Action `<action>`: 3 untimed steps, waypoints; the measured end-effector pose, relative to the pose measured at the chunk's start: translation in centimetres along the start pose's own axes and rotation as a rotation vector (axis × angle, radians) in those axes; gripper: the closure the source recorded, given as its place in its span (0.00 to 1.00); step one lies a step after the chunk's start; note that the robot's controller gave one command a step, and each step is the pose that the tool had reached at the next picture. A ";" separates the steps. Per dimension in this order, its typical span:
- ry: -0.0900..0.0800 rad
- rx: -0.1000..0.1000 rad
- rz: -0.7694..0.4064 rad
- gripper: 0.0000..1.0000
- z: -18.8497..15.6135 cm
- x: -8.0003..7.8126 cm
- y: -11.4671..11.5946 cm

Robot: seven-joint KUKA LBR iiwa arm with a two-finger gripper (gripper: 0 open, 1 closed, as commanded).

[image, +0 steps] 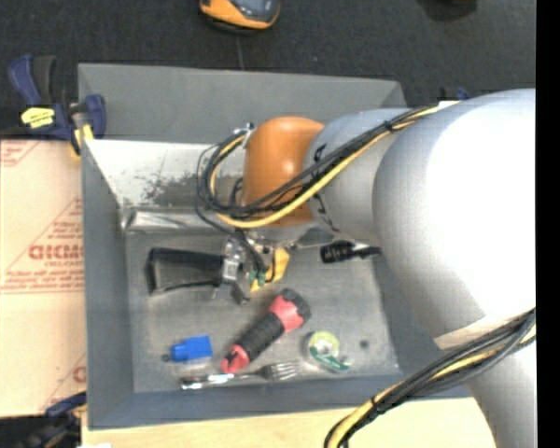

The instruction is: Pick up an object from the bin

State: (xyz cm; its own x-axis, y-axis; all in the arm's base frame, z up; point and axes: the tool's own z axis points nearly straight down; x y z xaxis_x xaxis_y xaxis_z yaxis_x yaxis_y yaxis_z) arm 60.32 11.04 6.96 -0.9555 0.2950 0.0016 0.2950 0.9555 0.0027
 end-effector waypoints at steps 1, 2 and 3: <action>0.000 0.000 0.000 1.00 0.0 0.0 0.0; 0.002 -0.002 0.029 1.00 0.0 0.0 -0.1; 0.003 -0.001 0.030 1.00 0.0 -0.5 0.0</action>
Offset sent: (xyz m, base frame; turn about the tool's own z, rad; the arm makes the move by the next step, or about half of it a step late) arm -0.0006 -0.0074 0.0004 0.0875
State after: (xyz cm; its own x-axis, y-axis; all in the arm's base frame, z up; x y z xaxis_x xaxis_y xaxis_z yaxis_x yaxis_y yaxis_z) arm 60.73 10.86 6.97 -0.9463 0.3233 0.0052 0.3233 0.9463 0.0037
